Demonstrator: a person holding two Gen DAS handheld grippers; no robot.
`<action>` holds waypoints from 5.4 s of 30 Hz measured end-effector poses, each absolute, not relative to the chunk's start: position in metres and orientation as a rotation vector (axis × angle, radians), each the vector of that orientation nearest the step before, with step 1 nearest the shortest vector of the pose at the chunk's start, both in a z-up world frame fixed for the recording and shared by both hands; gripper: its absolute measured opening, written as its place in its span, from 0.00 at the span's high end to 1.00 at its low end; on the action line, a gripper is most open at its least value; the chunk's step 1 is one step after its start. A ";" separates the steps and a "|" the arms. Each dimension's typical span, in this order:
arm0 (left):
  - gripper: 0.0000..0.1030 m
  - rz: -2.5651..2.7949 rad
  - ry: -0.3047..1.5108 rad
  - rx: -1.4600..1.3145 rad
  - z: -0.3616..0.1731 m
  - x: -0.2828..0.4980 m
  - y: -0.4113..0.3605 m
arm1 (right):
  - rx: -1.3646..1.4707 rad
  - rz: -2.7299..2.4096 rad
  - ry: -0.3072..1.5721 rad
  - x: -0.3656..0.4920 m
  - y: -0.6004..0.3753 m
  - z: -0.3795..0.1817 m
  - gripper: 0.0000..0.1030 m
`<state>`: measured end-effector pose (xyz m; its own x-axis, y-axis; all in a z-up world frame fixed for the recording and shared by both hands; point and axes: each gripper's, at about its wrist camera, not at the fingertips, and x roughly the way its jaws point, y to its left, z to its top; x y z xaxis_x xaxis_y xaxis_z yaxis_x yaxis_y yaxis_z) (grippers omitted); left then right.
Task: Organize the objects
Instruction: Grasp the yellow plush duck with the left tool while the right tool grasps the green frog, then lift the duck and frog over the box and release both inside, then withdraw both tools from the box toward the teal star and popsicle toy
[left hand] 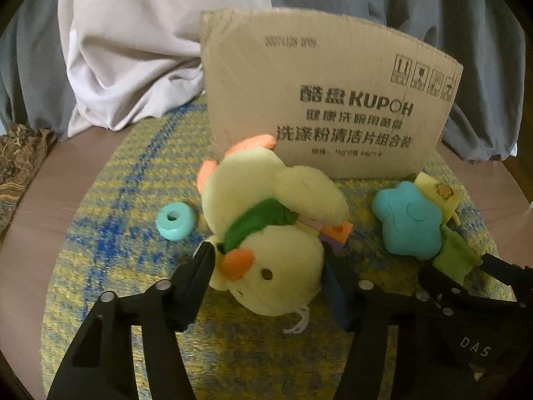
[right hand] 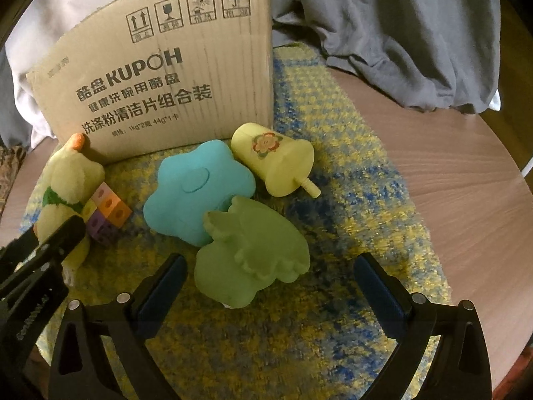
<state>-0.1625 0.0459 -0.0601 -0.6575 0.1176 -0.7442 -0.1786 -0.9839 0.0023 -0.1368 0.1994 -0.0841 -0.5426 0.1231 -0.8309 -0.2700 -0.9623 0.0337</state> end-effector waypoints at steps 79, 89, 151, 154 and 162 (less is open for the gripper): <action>0.56 2.863 0.090 -0.762 0.098 -0.161 0.042 | -0.875 2.828 0.138 -0.134 0.175 0.073 0.40; 0.56 2.851 0.102 -0.731 0.117 -0.186 0.046 | -0.818 2.850 0.129 -0.149 0.177 0.095 0.40; 0.02 2.867 0.134 -0.890 0.120 -0.256 0.045 | -0.866 2.777 0.133 -0.226 0.190 0.119 0.02; 0.02 2.872 0.128 -0.888 0.119 -0.251 0.044 | -0.866 2.776 0.139 -0.222 0.190 0.117 0.02; 0.01 2.884 0.134 -0.880 0.115 -0.233 0.043 | -0.882 2.772 0.165 -0.207 0.193 0.108 0.02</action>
<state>-0.2332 0.0430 0.1149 -0.8230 0.0922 -0.5605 -0.1436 -0.9885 0.0483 -0.2075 0.1934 0.1084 -0.7933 0.1809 -0.5814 -0.2484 -0.9679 0.0377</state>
